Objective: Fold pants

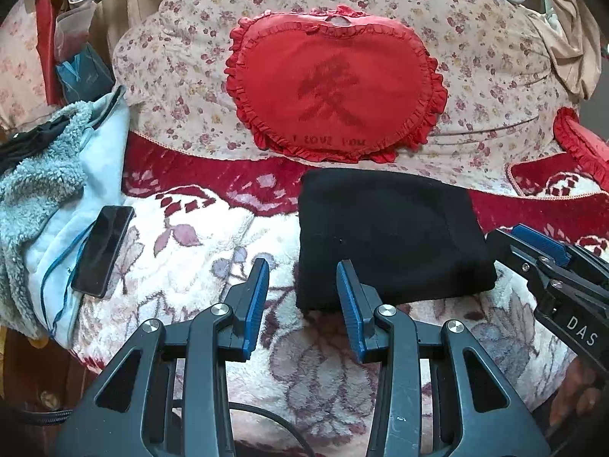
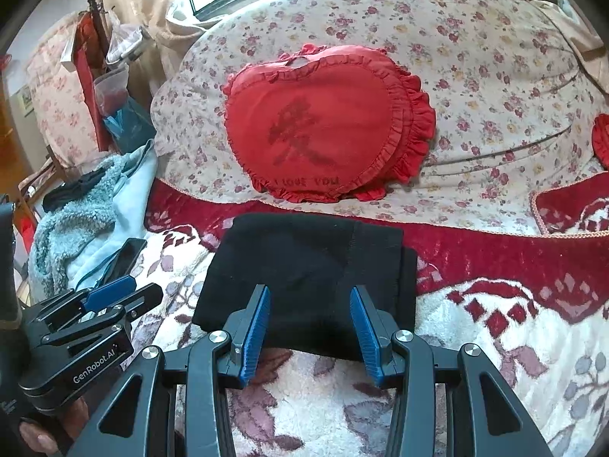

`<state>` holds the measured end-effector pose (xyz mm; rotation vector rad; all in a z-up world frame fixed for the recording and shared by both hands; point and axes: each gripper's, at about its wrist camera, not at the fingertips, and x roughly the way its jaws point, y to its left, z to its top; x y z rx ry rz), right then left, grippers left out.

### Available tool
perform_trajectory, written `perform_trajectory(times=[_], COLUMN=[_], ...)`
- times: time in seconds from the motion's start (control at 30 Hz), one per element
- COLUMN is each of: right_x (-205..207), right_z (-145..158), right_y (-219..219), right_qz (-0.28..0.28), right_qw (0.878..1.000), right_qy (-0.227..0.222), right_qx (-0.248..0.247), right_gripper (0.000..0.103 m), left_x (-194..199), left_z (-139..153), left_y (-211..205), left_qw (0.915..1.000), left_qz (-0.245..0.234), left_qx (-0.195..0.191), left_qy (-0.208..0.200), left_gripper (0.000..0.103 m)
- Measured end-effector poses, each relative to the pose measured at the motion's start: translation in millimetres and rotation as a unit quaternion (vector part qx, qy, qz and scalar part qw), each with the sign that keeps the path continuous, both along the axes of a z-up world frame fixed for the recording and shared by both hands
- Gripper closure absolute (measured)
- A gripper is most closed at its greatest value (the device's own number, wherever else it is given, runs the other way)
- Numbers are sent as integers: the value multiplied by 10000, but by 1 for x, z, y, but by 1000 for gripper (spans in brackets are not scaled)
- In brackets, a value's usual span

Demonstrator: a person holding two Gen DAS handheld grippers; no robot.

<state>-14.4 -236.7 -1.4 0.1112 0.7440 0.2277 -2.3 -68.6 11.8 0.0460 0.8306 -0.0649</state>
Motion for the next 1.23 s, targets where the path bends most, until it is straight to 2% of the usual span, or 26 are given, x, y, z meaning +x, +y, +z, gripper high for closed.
perform_trajectory(times=[0.83, 1.03, 1.23], right_x=[2, 2, 3], right_z=[-5, -7, -10], right_y=[7, 8, 2], right_qz=[83, 80, -15], right_qw=[9999, 9999, 9999], right_qy=[113, 130, 125], right_qx=[-6, -6, 5], right_gripper=[61, 61, 61], left_x=[3, 4, 7], left_z=[-3, -1, -4], left_y=[-2, -1, 6], left_qw=[10000, 10000, 10000], left_qz=[-63, -12, 52], left_qx=[24, 8, -21], left_qy=[45, -70, 25], left_gripper=[67, 67, 67])
